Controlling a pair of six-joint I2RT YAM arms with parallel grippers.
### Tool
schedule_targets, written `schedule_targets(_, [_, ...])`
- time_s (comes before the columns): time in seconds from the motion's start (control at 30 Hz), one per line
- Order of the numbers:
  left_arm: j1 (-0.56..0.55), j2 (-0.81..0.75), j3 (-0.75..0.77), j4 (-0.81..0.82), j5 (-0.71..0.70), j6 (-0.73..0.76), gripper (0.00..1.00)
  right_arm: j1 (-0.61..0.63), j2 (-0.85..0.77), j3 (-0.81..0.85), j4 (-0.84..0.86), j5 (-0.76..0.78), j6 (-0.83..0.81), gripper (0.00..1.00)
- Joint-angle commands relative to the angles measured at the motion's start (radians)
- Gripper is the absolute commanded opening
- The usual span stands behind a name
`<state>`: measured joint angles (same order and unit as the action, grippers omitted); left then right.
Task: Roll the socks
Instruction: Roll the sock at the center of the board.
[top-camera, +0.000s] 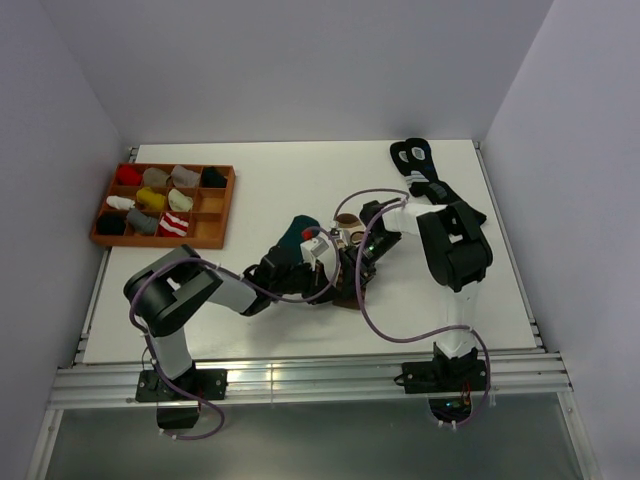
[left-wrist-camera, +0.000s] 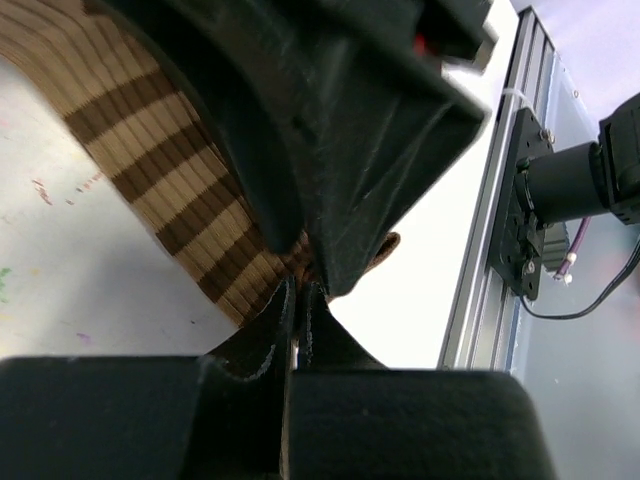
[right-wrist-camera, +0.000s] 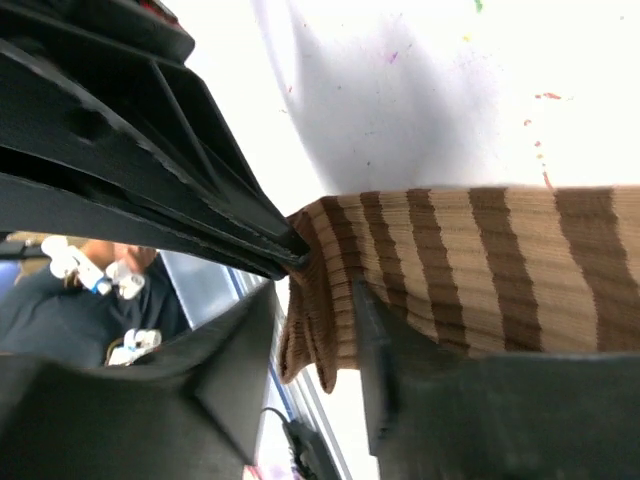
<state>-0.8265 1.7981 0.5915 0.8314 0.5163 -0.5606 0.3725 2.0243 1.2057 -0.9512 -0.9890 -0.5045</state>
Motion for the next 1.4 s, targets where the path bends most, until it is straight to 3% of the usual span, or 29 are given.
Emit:
schedule_targets(0.0, [-0.023, 0.006, 0.030, -0.006, 0.002, 0.016, 0.00, -0.004, -0.100, -0.009, 0.087, 0.036, 0.047, 0.47])
schedule_targets(0.07, [-0.029, 0.003, 0.028, -0.011, -0.004, 0.018, 0.00, -0.006, -0.122, -0.014, 0.103, 0.056, 0.070, 0.54])
schedule_targets(0.3, [-0.043, 0.018, 0.050, -0.055, -0.045, 0.010, 0.00, -0.020, -0.212, -0.035, 0.196, 0.162, 0.145, 0.55])
schedule_targets(0.53, [-0.043, 0.041, 0.108, -0.156, -0.096, -0.028, 0.00, -0.067, -0.332, -0.116, 0.302, 0.271, 0.172, 0.52])
schedule_targets(0.7, [-0.049, 0.041, 0.174, -0.299, -0.130, -0.045, 0.00, -0.101, -0.418, -0.170, 0.351, 0.308, 0.158, 0.42])
schedule_targets(0.87, [-0.059, 0.058, 0.249, -0.435, -0.159, -0.047, 0.00, -0.144, -0.502, -0.218, 0.402, 0.335, 0.149, 0.41])
schedule_targets(1.13, [-0.068, 0.098, 0.389, -0.653, -0.174, -0.065, 0.00, -0.150, -0.696, -0.356, 0.522, 0.431, 0.078, 0.41])
schedule_targets(1.37, [-0.071, 0.135, 0.525, -0.823, -0.160, -0.062, 0.00, -0.141, -0.860, -0.463, 0.508, 0.402, -0.092, 0.41])
